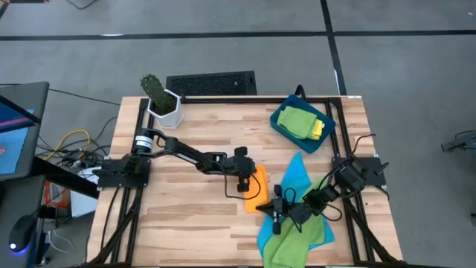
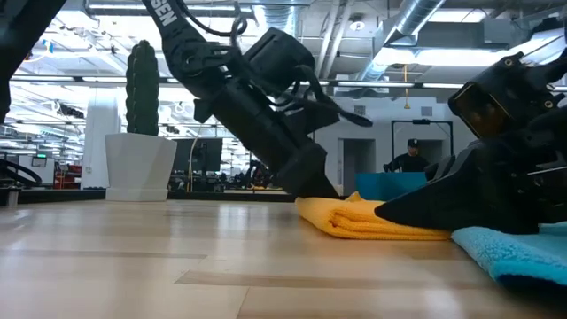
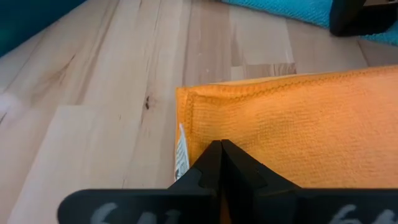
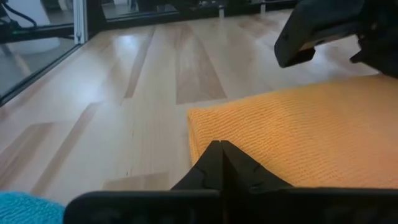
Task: Fold microfiber towels
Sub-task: Fold the orange microfiber cloth
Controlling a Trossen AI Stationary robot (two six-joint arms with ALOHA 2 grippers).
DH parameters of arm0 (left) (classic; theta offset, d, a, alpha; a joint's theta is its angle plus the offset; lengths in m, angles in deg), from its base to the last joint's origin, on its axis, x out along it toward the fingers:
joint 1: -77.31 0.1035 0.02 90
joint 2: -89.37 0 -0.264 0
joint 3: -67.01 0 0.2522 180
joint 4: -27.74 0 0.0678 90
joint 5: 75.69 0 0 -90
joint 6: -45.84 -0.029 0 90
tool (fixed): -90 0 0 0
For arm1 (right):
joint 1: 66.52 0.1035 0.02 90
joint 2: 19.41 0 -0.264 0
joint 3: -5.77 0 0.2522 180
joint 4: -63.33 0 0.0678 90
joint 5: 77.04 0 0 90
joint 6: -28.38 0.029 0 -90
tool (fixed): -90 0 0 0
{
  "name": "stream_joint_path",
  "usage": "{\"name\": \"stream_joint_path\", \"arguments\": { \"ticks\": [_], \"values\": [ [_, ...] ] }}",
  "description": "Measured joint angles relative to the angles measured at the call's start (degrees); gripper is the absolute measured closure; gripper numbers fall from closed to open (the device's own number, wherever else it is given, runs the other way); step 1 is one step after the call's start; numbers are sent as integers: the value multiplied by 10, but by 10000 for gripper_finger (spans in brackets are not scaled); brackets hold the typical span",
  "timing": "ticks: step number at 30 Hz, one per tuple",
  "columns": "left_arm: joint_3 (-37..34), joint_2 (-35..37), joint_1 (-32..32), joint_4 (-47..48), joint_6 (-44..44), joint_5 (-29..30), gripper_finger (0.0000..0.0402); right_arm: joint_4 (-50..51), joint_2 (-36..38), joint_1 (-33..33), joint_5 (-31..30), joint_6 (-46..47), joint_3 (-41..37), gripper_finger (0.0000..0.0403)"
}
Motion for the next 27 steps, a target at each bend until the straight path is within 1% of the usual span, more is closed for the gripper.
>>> {"name": "stream_joint_path", "arguments": {
  "ticks": [5, 7, 12, 14, 16, 19, 21, 24, 27],
  "values": [
    [0, 0, 10, 0, 0, -2, 401, 3, 3, -1, -2, 0, -1, 384],
    [0, 6, 12, 3, -1, -2, 401, 6, 18, -1, -3, -8, -3, 380],
    [3, 53, 10, 10, -6, 8, 401, 1, 85, 2, 6, -104, -2, 383],
    [4, 72, 6, 11, -12, 7, 401, 10, 95, -8, 8, -135, 1, 386],
    [4, 80, 2, 4, -21, 4, 401, 25, 94, -24, 28, -144, 9, 387],
    [1, 70, 1, -28, -33, -22, 401, 27, 73, -54, 95, -140, 35, 381],
    [1, 51, 4, -51, -39, -37, 401, 32, 50, -68, 114, -137, 45, 377],
    [1, 16, 11, -84, -50, -42, 401, 18, 16, -86, 138, -119, 53, 380],
    [3, -9, 25, -90, -51, -47, 401, 0, -12, -93, 156, -86, 54, 387]
  ]
}}
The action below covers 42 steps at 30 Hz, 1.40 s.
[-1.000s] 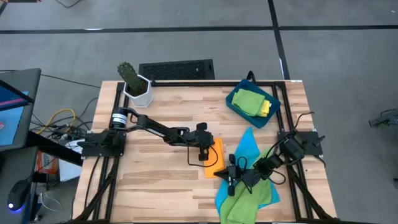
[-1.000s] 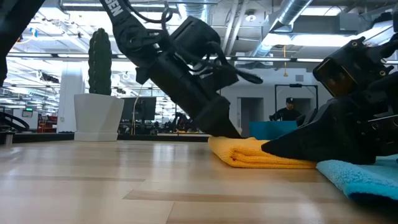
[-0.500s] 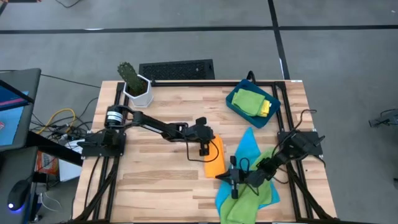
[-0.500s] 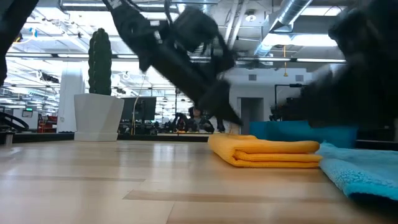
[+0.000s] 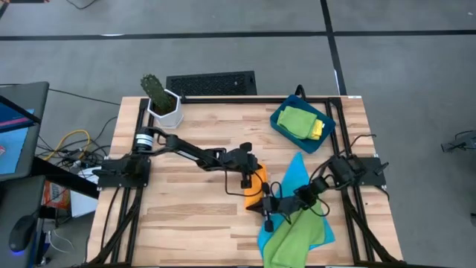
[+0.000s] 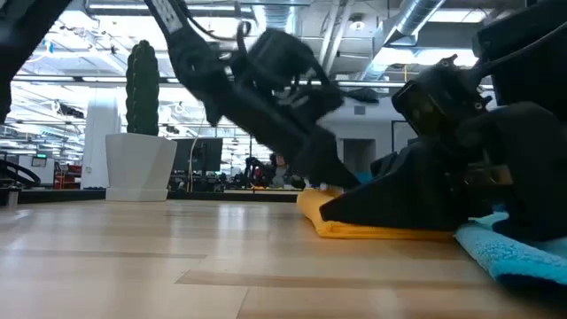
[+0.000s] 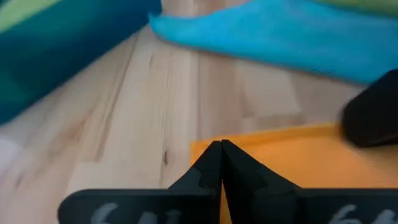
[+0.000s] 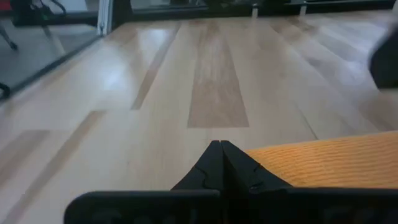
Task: Fold microfiber towels
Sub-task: Fold the orange microfiber cloth
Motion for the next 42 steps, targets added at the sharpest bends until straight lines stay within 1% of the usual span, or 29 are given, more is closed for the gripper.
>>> {"name": "stream_joint_path", "arguments": {
  "ticks": [3, 5, 7, 14, 17, 21, 22, 25, 28, 30, 32, 34, 36, 39, 40, 42],
  "values": [
    [-1, -18, 15, 16, 8, -29, 401, -17, -14, 7, -5, 9, -3, 388],
    [1, -18, 20, 26, 18, -39, 401, -25, -17, 14, -16, 13, -5, 384],
    [2, -18, 24, 37, 20, -43, 401, -28, -18, 18, -27, 13, -6, 380],
    [1, -18, 31, 34, 16, -47, 401, -32, -18, 15, -26, 11, -7, 386],
    [1, 3, 31, 51, 9, -39, 401, -12, 8, 14, -22, -3, -12, 383],
    [23, 71, 33, 85, -11, -3, 401, 46, 82, 16, -18, -55, -14, 366],
    [26, 91, 33, 100, -18, 6, 401, 73, 109, 16, -21, -63, -12, 362],
    [28, 149, 30, 160, -33, 21, 401, 195, 184, 14, -60, -75, -12, 350],
    [28, 207, 25, 226, -29, 27, 401, 338, 272, 13, -123, -79, -12, 336],
    [26, 236, 18, 259, -12, 36, 401, 431, 331, 7, -151, -79, -11, 323],
    [13, 249, 5, 264, 7, 40, 401, 521, 394, 1, -149, -66, -12, 309],
    [-1, 256, -14, 268, 29, 36, 401, 571, 454, 0, -112, -46, -11, 297],
    [-7, 257, -37, 266, 49, 35, 401, 615, 514, 17, -80, 0, -11, 292],
    [-13, 257, -77, 248, 76, 36, 401, 677, 586, 50, -74, 100, -9, 293],
    [-13, 257, -91, 235, 79, 36, 401, 717, 608, 58, -77, 126, -4, 296],
    [-12, 258, -118, 203, 80, 36, 401, 814, 643, 69, -95, 168, 31, 302]
  ]
}}
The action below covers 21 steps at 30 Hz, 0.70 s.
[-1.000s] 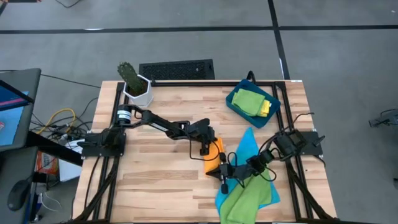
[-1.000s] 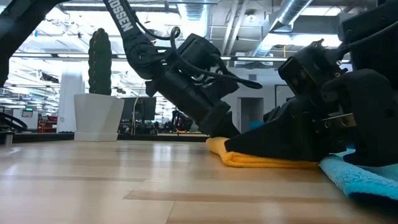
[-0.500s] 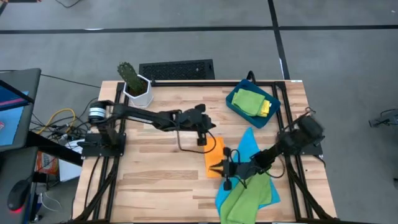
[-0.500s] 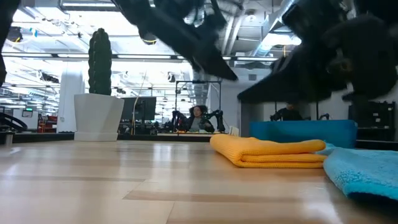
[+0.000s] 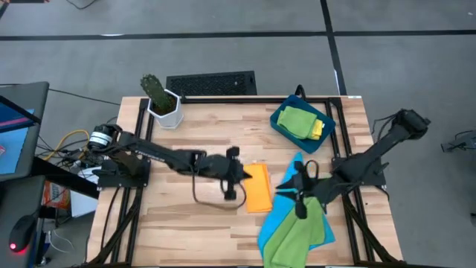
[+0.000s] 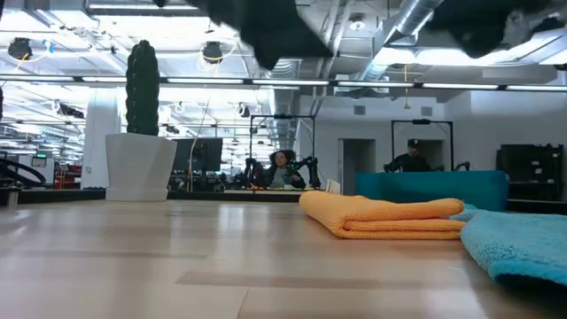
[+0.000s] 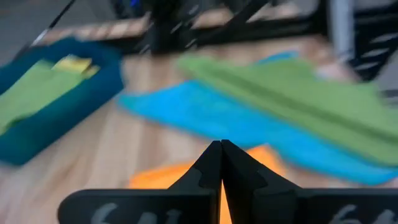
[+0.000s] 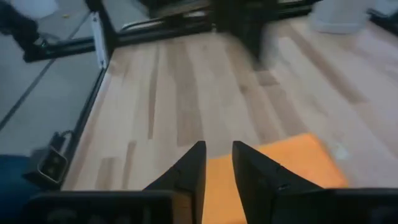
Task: Fold microfiber towels
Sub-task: Fold the orange microfiber cloth
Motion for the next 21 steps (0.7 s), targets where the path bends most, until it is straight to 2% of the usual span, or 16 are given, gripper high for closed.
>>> {"name": "stream_joint_path", "arguments": {
  "ticks": [5, 8, 10, 14, 17, 21],
  "values": [
    [11, 7, -43, -37, 6, 21, 401, 253, 23, -18, -65, 36, 130, 309],
    [12, 5, -60, -16, 36, 27, 401, 322, -1, -56, -82, 38, 186, 310],
    [12, 5, -75, -1, 60, 29, 401, 332, -26, -83, -57, 29, 195, 310],
    [11, 23, -122, 27, 108, 63, 401, 308, -102, -123, 40, 0, 192, 315],
    [12, 54, -173, 50, 133, 127, 401, 305, -169, -132, 81, -7, 199, 335],
    [12, 86, -239, 77, 148, 239, 401, 302, -269, -148, 153, -59, 246, 386]
  ]
}}
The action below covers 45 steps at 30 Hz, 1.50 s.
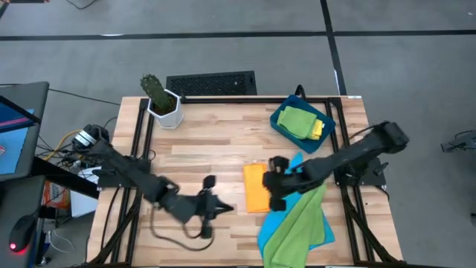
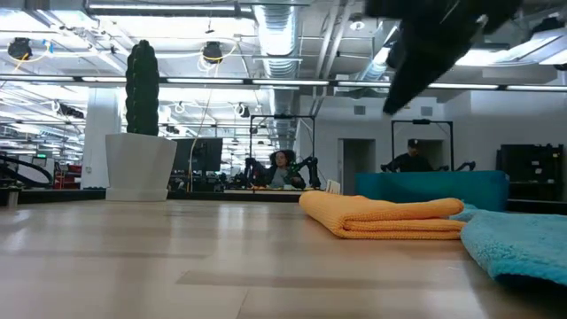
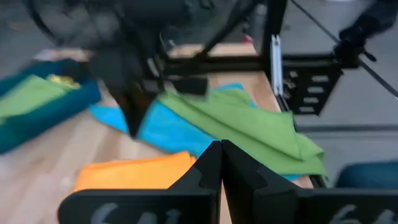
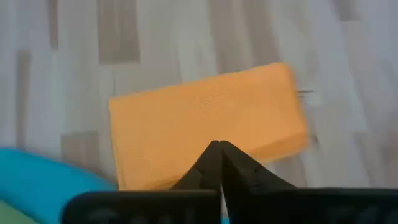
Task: Fold microfiber towels
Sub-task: Fold the orange microfiber cloth
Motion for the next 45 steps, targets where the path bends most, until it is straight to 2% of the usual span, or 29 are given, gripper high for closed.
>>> {"name": "stream_joint_path", "arguments": {
  "ticks": [3, 6, 11, 16, 20, 24, 27, 30, 33, 35, 38, 40, 42, 45],
  "values": [
    [0, 16, -39, 14, 8, 82, 401, -6, -67, -3, 5, -25, 40, 388],
    [0, 16, -68, 22, 17, 129, 401, 1, -122, -6, 10, -26, 60, 378],
    [0, 17, -91, 52, 44, 151, 401, -8, -199, -6, 55, -33, 80, 392],
    [0, 17, -95, 72, 54, 164, 401, -17, -242, -15, 64, -65, 109, 389],
    [0, 17, -95, 74, 53, 169, 401, -68, -244, -49, 69, -90, 112, 374],
    [0, 17, -95, 74, 44, 181, 401, -121, -226, -105, 65, -112, 115, 378],
    [0, 17, -95, 74, 43, 186, 401, -118, -202, -136, 66, -113, 121, 383],
    [0, 17, -95, 91, 48, 198, 401, -107, -151, -135, 65, -116, 122, 385],
    [0, 17, -95, 124, 75, 216, 401, -131, -85, -99, 49, -103, 93, 383],
    [-3, 17, -95, 131, 83, 225, 401, -201, -49, -57, 7, -79, 43, 384],
    [-4, 16, -95, 133, 84, 238, 401, -378, -23, 19, -86, -55, -65, 387],
    [-4, 16, -94, 131, 78, 239, 401, -513, -43, 55, -131, -53, -127, 388],
    [-4, 16, -91, 129, 74, 242, 401, -623, -81, 68, -151, -50, -171, 388],
    [-4, 16, -89, 129, 74, 243, 401, -723, -144, 68, -164, -26, -198, 387]
  ]
}}
